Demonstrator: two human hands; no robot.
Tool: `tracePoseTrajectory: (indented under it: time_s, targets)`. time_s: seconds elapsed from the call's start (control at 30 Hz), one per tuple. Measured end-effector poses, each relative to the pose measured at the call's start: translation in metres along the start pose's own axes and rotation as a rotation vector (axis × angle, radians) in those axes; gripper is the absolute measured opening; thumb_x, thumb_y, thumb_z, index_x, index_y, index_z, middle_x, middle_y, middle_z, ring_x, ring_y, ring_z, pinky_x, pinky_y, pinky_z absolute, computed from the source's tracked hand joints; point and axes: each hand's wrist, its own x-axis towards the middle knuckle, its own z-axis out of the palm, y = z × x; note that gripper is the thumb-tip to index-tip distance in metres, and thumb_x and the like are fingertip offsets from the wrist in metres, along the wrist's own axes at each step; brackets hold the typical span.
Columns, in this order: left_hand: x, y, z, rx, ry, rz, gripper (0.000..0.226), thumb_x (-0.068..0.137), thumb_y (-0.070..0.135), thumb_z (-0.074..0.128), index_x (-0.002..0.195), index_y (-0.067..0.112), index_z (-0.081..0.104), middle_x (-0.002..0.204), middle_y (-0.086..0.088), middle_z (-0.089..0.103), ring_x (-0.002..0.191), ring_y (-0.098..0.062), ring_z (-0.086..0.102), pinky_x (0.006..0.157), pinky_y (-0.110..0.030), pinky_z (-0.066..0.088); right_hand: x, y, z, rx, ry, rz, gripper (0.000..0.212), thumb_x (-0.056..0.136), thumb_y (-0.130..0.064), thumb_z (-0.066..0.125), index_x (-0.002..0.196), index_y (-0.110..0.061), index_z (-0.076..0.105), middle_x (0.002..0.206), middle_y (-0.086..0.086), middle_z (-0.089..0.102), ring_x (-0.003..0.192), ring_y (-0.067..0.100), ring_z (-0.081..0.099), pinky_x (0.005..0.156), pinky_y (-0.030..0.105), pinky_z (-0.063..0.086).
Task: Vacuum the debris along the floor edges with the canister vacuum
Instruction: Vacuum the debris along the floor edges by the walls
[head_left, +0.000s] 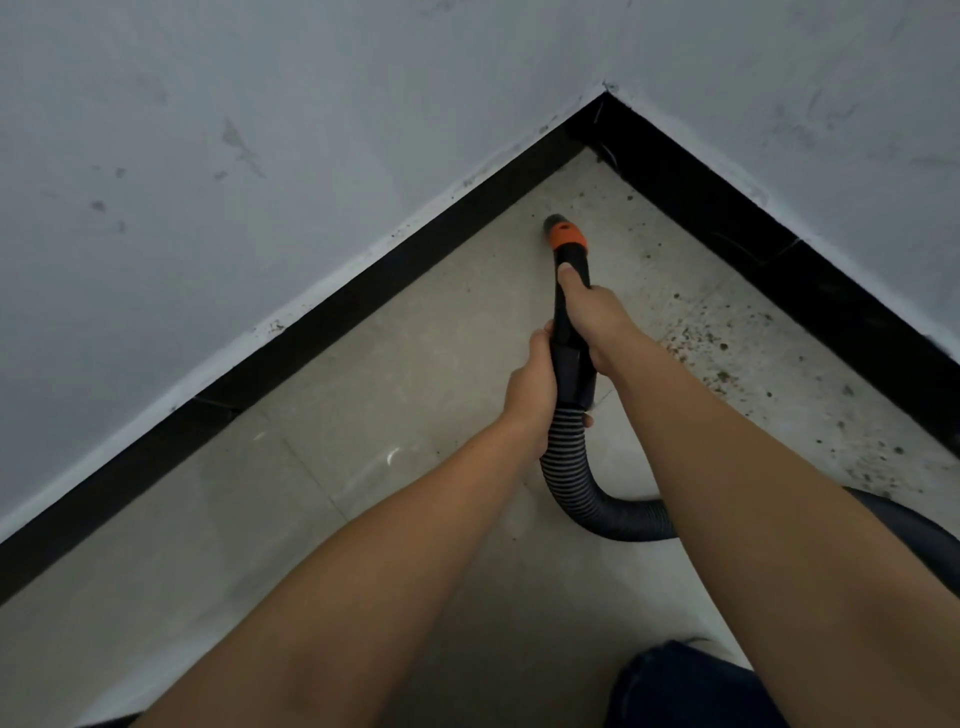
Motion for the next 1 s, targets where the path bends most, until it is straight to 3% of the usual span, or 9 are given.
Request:
tracePoseTrajectory:
  time_s: [0.23,0.37,0.6,0.8,1.0]
  targets:
    - [0.000,-0.003,0.008,-0.045,0.006,-0.013,0.069,0.094,0.061,0.035,0.110,0.001,0.066,0.083,-0.018,0.064,0.057,-0.027,0.060,0.043,-0.029,0.048,0.006,0.000,-0.005,-0.050,-0.035,0.002,0.043,0.097,-0.047,0.045,0.104,-0.006,0.055,0.074,0.005,0.057,0.059,0.016,0.055,0.052,0.024,0.046]
    - [0.003,0.004,0.011,-0.075,-0.004,-0.001,0.069,0.096,0.061,0.031,0.109,0.002,0.065,0.083,-0.018,0.064,0.057,-0.025,0.060,0.046,-0.030,0.050,0.017,-0.007,-0.004,-0.061,-0.064,0.004,0.049,0.095,-0.049,0.047,0.109,-0.004,0.056,0.080,0.010,0.061,0.065,0.021,0.059,0.071,0.034,0.054]
    - [0.012,0.026,0.019,-0.091,-0.023,0.003,0.073,0.094,0.065,0.034,0.118,0.003,0.062,0.090,-0.019,0.065,0.061,-0.028,0.062,0.052,-0.033,0.054,0.034,-0.029,-0.005,-0.126,-0.100,0.027,0.059,0.092,-0.055,0.047,0.118,-0.003,0.058,0.091,0.010,0.061,0.078,0.023,0.059,0.085,0.038,0.054]
    - [0.003,0.019,0.030,-0.115,-0.020,0.004,0.071,0.095,0.065,0.030,0.111,0.004,0.064,0.082,-0.015,0.066,0.054,-0.025,0.062,0.061,-0.040,0.057,0.029,-0.030,-0.014,-0.208,-0.199,0.044,0.051,0.094,-0.056,0.044,0.101,-0.008,0.061,0.081,0.006,0.060,0.068,0.018,0.058,0.062,0.029,0.051]
    - [-0.019,0.007,0.030,-0.112,-0.045,-0.033,0.072,0.096,0.065,0.026,0.110,0.004,0.063,0.081,-0.014,0.066,0.052,-0.024,0.063,0.058,-0.037,0.058,0.010,-0.021,-0.019,-0.278,-0.221,0.049,0.053,0.095,-0.055,0.042,0.105,-0.007,0.062,0.076,0.005,0.059,0.064,0.016,0.057,0.058,0.027,0.049]
